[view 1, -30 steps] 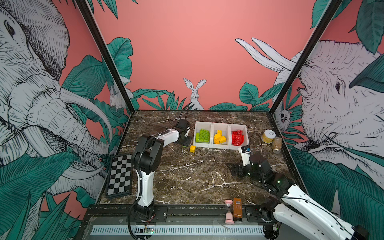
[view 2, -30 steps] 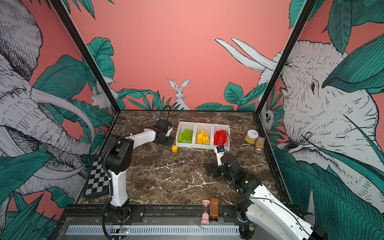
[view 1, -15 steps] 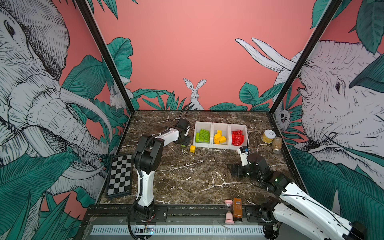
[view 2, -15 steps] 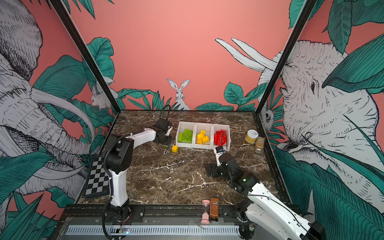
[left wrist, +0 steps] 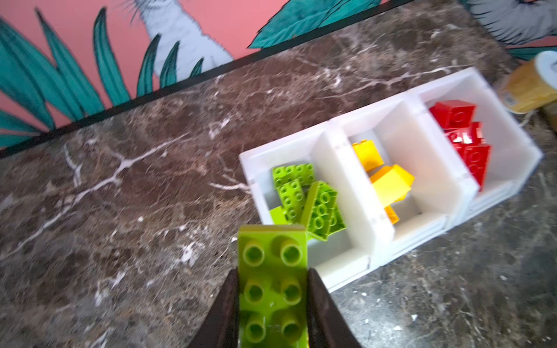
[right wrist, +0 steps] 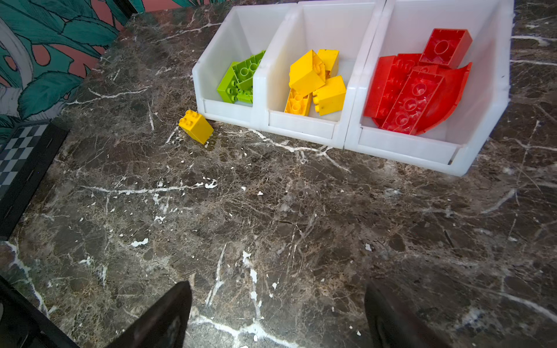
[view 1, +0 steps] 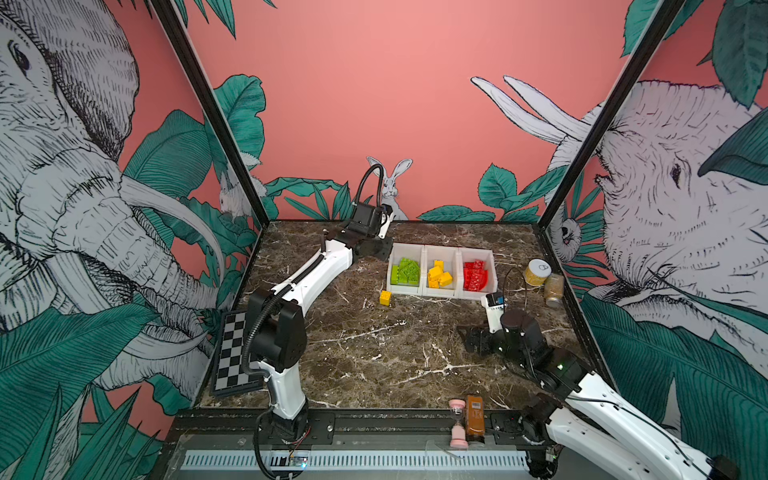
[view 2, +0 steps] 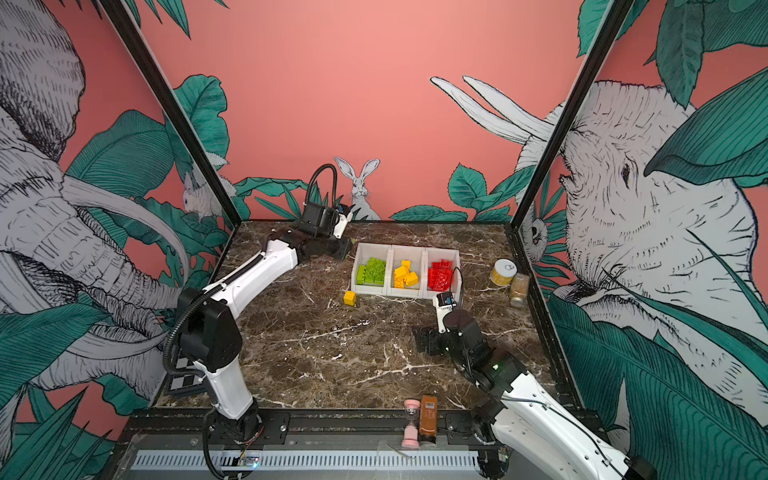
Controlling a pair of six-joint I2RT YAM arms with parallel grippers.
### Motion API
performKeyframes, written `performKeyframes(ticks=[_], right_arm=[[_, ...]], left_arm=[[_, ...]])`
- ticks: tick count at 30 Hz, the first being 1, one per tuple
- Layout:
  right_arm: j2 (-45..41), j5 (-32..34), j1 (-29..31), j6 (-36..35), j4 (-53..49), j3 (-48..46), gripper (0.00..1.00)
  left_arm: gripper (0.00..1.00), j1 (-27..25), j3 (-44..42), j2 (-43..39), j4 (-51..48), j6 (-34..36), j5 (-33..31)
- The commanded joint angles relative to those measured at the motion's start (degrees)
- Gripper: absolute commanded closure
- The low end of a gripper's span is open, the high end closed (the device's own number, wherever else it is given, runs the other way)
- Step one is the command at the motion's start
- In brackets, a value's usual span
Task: Sort the legos into containers by color
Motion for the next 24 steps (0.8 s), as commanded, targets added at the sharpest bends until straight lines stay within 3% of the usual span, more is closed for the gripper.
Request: performKeyframes(ticks=[1,9,12,18,24], right_arm=[[-1.05,1.33,-0.22,0.94,0.46,-0.47,0.12],[-3.92,2.39,-0.23,1.40,-3.16,-0.11,0.11],[-4.63,2.67,-0.18,1.44,-4.00,0.16,0.11],[-3.27,1.77,-0.23,1.16,-4.88,1.43,0.09],[-2.60,1.53,-0.22,1.04,-3.70,1.63,0.09]], left_arm=[[0.77,-1.46,2.09,4.17,-1.33,0.91,3.68],[0.76,-2.89,4.91,11.56,3.74,1.43,8.12],[0.74,-3.58,6.21,13.73,3.50,2.17,6.98],[0.40,-3.65,8.08,14.25,1.57,3.07,3.80],[0.29,-3.66,2.29,4.94,2.57,5.42,0.46]])
